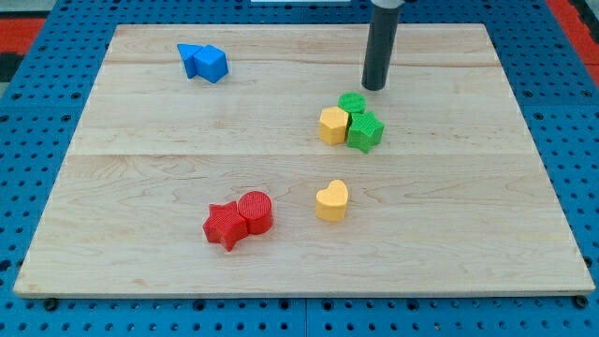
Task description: Push blue cube closely to the yellow hexagon
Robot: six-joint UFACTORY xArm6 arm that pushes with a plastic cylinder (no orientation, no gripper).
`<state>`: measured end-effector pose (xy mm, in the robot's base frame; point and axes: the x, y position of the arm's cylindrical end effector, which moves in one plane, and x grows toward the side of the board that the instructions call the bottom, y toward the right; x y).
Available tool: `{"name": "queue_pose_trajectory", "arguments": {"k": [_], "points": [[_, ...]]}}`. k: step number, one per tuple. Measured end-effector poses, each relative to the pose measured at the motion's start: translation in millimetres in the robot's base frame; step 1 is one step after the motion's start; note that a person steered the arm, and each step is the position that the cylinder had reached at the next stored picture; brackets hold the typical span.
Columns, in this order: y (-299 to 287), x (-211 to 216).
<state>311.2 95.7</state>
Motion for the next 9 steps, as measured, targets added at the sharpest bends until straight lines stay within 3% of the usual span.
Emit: {"name": "queue_pose_trajectory", "arguments": {"k": [1, 4, 6, 9], "points": [[-14, -29], [-158, -85], [-235, -83], [-246, -38]]}}
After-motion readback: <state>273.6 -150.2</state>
